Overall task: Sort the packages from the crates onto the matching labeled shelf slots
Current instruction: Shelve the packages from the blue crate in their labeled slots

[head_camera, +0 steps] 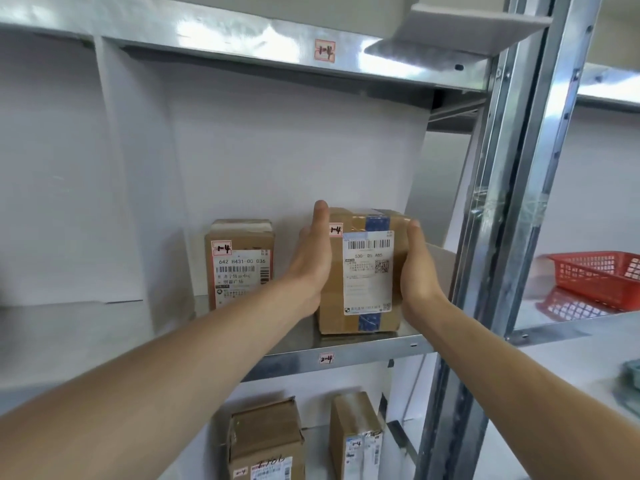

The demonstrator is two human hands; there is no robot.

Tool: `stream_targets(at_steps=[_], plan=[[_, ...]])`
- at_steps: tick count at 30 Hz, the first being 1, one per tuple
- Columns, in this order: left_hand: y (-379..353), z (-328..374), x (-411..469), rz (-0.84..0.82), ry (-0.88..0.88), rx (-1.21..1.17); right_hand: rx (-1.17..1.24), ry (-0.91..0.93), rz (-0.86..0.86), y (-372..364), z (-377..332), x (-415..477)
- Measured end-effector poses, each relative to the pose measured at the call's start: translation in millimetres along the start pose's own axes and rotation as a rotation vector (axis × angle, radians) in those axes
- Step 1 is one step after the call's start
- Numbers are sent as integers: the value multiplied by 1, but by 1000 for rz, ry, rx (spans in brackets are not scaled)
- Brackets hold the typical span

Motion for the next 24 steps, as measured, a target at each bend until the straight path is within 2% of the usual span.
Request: stream_targets(at_steps=[14,24], plan=[[-5,-10,6,32,-68,46,11,-2,2,4,5,2],[-6,7,-26,49,-111,73,57,49,18,8,-7,-3]])
Point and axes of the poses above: each hand's wrist, its own x-axis towards the middle knuckle, its own y-axis out of the back of the hand, z = x × y, the point moved 5 cm from there along x, towards the middle knuckle, and after that the axes turned 2 degrees about -x, right-handed, at the moved point
